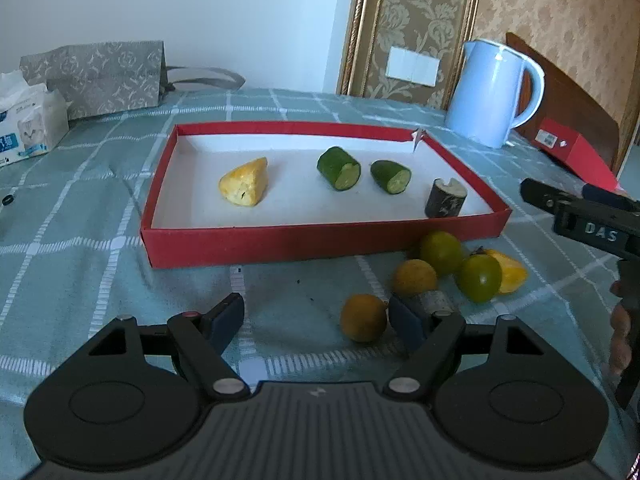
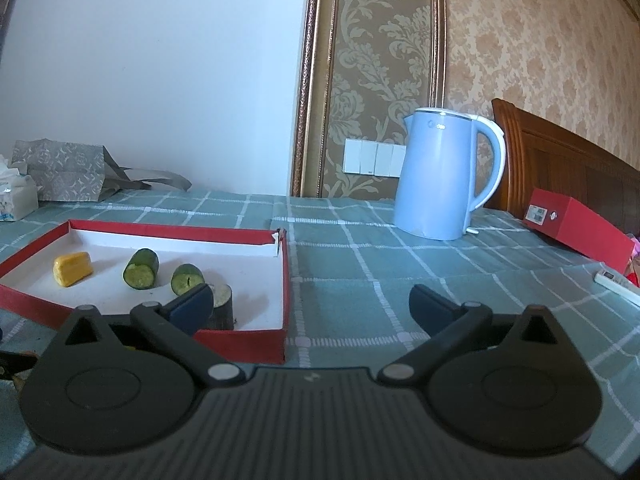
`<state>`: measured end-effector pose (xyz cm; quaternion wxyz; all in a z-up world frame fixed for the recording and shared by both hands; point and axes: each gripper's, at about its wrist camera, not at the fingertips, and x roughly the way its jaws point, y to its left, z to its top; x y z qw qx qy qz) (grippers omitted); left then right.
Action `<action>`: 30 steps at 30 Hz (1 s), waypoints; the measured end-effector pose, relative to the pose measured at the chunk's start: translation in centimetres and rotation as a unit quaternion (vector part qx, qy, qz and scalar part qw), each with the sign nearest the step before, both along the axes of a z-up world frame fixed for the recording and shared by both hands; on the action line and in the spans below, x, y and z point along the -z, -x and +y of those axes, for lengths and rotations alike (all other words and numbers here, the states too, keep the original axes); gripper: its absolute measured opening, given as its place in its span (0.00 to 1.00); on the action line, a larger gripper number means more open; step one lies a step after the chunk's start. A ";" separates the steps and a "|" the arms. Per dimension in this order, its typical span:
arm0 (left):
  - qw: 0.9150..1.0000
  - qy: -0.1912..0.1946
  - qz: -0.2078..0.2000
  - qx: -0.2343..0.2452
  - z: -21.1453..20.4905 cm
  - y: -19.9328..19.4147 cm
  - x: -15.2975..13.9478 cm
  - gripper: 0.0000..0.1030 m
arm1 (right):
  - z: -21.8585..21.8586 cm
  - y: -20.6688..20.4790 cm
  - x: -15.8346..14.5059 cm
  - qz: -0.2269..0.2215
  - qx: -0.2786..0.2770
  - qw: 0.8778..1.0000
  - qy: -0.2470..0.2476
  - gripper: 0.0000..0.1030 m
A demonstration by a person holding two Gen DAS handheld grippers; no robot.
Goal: Organize fruits
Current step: 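Move the left tool to the small orange fruit and grasp it, then grasp the dark cucumber chunk with the right tool while the left tool holds the orange fruit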
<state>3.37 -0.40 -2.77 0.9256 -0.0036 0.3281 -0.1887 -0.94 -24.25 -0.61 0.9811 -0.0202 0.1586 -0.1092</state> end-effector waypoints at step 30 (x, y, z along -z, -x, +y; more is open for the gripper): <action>0.998 -0.029 -0.032 -0.035 0.2 0.3 0.2 0.24 | -0.4 1.4 -0.7 -0.019 -0.083 0.995 -0.048 1.00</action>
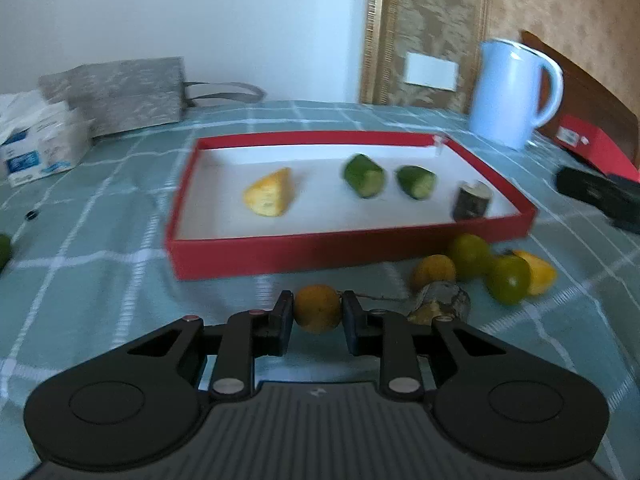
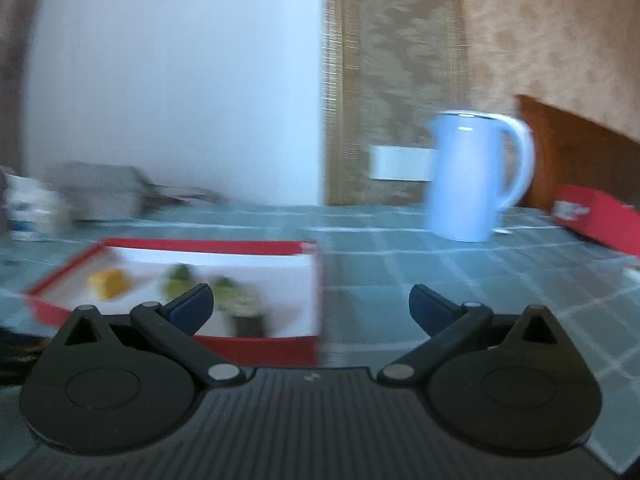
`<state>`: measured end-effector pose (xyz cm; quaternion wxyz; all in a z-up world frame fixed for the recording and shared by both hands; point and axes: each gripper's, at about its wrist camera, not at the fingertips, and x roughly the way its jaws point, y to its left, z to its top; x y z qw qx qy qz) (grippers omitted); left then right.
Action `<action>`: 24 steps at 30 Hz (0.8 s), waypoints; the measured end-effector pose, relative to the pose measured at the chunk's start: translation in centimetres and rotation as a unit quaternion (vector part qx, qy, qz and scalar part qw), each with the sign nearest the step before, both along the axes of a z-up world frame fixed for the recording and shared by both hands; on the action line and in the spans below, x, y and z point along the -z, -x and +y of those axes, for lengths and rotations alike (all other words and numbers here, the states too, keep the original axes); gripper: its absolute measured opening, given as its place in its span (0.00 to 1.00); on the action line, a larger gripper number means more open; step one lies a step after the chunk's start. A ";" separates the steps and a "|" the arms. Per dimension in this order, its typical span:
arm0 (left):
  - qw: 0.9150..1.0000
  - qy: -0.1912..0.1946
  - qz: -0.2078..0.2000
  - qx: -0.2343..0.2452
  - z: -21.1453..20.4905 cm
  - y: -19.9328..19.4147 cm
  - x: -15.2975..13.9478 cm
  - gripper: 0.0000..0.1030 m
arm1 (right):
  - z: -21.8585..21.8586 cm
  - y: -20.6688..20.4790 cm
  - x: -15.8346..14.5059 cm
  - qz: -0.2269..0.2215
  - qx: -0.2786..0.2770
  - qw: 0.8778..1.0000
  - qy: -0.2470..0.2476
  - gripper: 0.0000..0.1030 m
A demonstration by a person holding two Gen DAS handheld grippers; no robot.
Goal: Organize fruits
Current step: 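Grasp the dark cucumber chunk with the right tool while the left tool holds the orange fruit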
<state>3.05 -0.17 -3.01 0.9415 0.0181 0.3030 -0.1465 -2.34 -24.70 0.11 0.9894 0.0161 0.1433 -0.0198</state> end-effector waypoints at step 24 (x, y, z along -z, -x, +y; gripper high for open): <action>0.998 0.031 0.005 -0.063 3.4 -0.9 -0.2 0.24 | 9.4 -0.2 2.7 0.092 -0.287 0.946 0.119 0.48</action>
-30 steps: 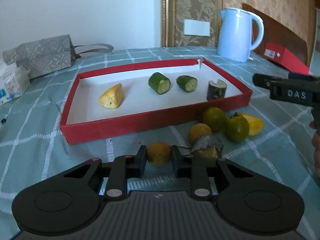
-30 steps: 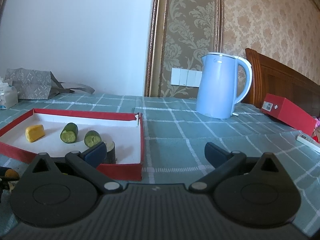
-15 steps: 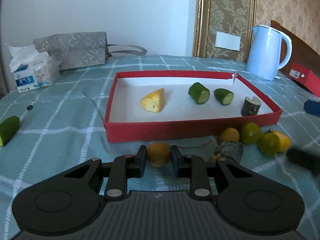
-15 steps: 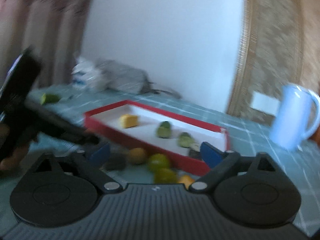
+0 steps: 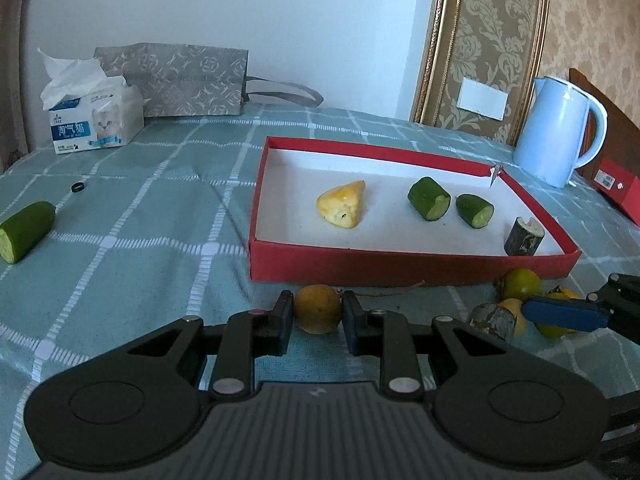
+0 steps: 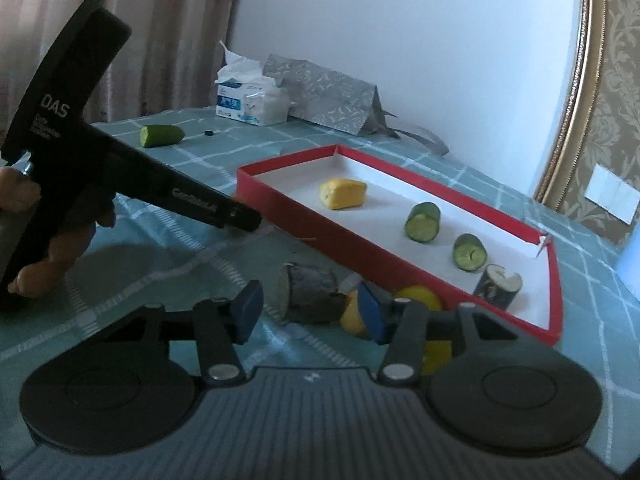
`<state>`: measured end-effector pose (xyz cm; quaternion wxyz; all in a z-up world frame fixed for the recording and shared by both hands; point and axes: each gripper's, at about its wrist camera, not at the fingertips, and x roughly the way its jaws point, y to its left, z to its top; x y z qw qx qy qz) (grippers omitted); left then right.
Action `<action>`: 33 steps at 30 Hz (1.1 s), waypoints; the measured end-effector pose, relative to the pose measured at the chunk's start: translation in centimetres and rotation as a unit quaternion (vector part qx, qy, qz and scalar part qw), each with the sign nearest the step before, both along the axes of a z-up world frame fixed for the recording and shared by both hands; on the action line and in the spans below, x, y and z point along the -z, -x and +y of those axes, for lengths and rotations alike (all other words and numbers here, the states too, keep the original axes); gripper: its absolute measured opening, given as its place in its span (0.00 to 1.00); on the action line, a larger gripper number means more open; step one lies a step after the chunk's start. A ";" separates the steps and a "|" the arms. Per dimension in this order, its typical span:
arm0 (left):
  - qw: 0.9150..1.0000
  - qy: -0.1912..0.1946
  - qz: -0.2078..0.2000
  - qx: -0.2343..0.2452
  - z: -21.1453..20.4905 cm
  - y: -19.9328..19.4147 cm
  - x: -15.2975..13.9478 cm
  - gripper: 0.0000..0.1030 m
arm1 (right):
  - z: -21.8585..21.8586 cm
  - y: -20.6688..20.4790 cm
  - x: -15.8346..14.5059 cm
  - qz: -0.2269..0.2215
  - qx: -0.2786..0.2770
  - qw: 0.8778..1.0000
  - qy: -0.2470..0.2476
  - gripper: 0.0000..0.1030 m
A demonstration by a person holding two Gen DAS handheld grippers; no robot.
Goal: Organize fruits
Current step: 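Grasp the dark cucumber chunk with the right tool while the left tool holds the orange fruit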
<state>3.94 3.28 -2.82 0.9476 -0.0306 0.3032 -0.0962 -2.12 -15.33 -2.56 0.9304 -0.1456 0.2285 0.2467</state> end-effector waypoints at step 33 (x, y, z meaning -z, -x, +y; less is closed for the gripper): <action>1.000 0.019 0.000 -0.025 0.8 -0.2 0.0 0.24 | -0.4 3.5 -2.1 -0.152 0.100 0.983 -0.009 0.33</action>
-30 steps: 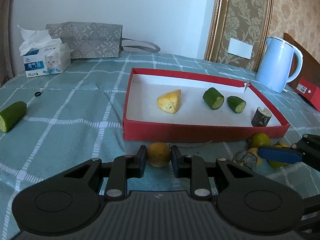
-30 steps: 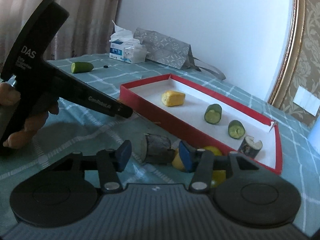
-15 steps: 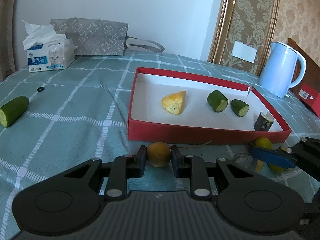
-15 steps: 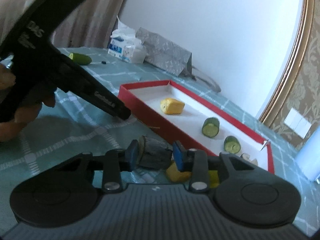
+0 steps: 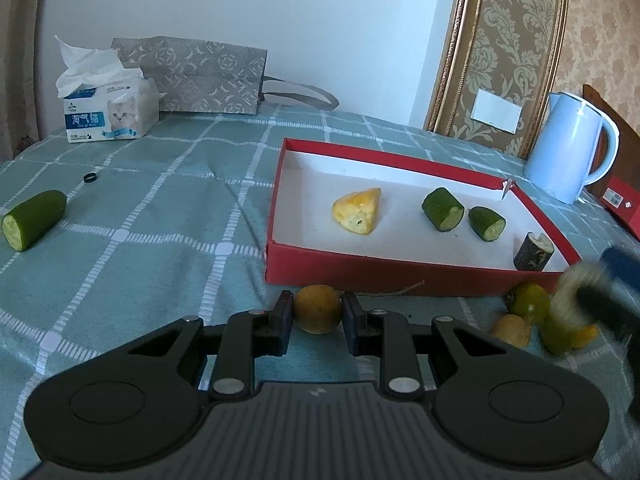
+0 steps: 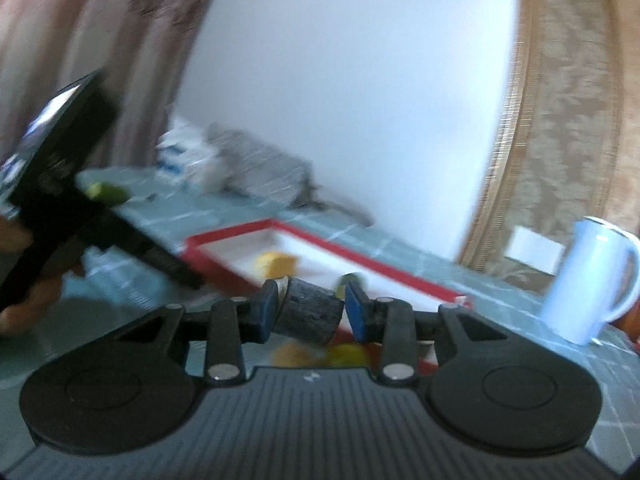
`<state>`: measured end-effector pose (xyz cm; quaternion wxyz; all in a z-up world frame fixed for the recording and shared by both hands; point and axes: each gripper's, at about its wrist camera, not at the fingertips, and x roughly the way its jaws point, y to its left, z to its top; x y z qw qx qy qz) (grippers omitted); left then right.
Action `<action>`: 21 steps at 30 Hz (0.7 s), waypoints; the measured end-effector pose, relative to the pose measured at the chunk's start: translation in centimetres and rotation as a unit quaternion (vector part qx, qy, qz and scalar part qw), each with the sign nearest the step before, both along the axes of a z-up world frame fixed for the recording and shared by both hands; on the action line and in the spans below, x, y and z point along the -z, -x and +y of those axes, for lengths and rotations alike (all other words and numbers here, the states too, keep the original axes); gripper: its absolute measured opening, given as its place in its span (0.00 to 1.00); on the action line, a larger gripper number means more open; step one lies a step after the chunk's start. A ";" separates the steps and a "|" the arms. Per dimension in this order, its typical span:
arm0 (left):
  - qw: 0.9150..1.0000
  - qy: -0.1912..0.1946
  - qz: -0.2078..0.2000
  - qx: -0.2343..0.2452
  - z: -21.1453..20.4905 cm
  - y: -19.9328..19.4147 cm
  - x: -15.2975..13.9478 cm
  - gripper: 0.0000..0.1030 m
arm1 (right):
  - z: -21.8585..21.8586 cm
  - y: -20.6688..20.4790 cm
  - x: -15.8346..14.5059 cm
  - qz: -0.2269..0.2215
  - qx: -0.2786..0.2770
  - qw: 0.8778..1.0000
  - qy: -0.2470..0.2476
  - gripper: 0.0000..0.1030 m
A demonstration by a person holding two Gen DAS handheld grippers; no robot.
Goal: Organize fruits
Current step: 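Grasp the dark cucumber chunk with the right tool while the left tool holds the orange fruit, then carry the orange fruit into the tray and open the left tool while the right tool holds the chunk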
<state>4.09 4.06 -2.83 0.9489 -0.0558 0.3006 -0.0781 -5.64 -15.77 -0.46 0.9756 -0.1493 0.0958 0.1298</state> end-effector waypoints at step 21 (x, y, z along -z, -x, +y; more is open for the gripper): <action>0.999 -0.026 -0.039 0.014 -2.7 -0.9 -2.5 0.25 | -7.3 -3.2 -0.6 0.002 0.161 0.980 -0.113 0.33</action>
